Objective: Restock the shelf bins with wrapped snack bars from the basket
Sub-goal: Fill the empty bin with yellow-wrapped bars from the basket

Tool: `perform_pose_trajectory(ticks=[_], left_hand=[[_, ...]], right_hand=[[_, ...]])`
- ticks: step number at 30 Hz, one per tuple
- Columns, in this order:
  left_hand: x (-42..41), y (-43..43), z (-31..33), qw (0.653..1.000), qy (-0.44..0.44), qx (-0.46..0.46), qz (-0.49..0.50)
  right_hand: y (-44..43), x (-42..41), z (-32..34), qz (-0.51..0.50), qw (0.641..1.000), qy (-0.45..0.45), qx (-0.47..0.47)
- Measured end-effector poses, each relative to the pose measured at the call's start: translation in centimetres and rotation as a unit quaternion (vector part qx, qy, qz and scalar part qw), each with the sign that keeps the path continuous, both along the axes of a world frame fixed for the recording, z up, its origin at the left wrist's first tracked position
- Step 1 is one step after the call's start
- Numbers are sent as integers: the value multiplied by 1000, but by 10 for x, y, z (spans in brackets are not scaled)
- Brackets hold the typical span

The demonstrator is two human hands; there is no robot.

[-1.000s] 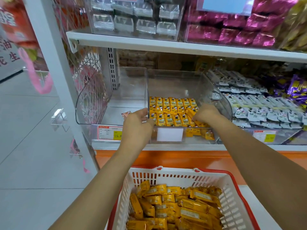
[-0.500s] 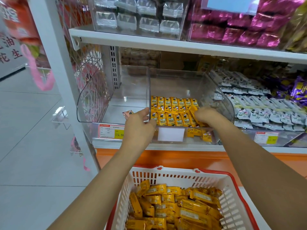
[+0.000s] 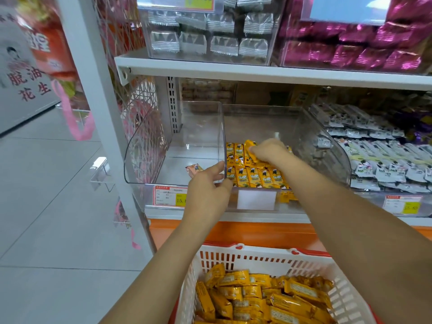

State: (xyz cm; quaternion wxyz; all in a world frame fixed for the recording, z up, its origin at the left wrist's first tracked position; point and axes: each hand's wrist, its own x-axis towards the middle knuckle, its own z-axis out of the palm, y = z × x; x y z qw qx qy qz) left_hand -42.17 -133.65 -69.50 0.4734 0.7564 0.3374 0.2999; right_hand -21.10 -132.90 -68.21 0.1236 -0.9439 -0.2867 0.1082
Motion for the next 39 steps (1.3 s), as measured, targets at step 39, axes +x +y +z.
perform_pose_trajectory(ticks=[39], left_hand=[[0, -11, -9, 998, 31, 52, 30]], right_hand=[[-97, 41, 4, 230, 912, -112, -320]])
